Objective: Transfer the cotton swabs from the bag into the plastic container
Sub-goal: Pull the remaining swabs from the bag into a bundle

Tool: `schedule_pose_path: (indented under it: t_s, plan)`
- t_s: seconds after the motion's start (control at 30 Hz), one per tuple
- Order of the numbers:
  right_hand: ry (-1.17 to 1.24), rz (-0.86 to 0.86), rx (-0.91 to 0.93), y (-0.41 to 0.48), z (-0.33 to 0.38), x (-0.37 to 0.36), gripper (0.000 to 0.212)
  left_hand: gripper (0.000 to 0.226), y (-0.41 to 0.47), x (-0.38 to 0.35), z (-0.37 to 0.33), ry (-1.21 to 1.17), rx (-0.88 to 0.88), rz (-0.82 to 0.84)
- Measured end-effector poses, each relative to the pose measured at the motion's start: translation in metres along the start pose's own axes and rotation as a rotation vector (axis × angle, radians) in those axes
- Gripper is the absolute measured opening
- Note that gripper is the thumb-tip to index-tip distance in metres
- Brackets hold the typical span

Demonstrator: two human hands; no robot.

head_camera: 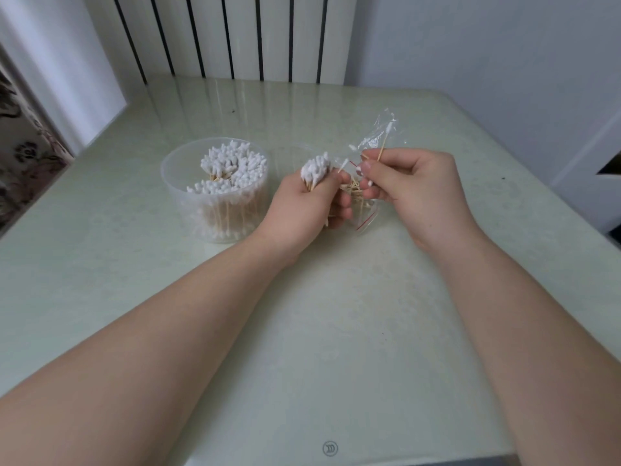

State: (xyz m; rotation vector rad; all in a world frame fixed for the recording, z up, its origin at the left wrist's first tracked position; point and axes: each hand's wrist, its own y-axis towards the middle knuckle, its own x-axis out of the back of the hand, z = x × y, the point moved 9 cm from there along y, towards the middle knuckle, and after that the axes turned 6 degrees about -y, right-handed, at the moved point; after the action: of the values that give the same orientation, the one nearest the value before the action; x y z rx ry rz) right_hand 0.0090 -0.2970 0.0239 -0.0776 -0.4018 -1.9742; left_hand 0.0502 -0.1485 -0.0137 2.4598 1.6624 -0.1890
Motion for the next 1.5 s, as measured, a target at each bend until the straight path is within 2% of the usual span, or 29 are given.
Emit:
schedule_pose_path:
  t_s: [0.13,0.33,0.47,0.6,0.7,0.9,1.03,1.17,1.5]
  plan:
    - [-0.059,0.065,0.001,-0.004,0.000,-0.011,0.022,0.025,0.005,0.010,0.002,0.036,-0.019,-0.080]
    - [-0.301,0.192,0.101,-0.014,0.007,-0.026,0.025,0.024,0.001,0.004,-0.005,0.091,-0.096,-0.018]
    - [-0.299,0.257,0.088,-0.016,0.002,-0.033,0.049,0.026,0.005,0.008,0.002,0.074,-0.062,-0.054]
    - [-0.284,0.318,0.083,-0.017,0.005,-0.033,0.031,0.030,0.006,0.013,0.004,0.044,-0.062,-0.120]
    - [-0.272,0.340,0.049,-0.016,0.002,-0.032,0.032,0.032,0.010,0.019,0.006,0.002,-0.056,-0.173]
    - [-0.246,0.186,-0.025,-0.005,-0.004,-0.012,0.014,0.029,0.013,0.024,0.010,-0.025,-0.031,-0.207]
    - [-0.147,0.128,-0.055,-0.002,-0.006,-0.008,0.020,0.022,0.012,0.021,0.008,-0.009,-0.033,-0.185]
    - [-0.095,0.139,-0.066,-0.007,-0.006,-0.014,0.022,0.021,0.010,0.018,0.007,0.001,-0.027,-0.125]
    - [-0.030,0.233,-0.144,-0.012,-0.017,-0.030,0.021,0.012,0.005,0.009,0.010,-0.254,0.108,-0.081]
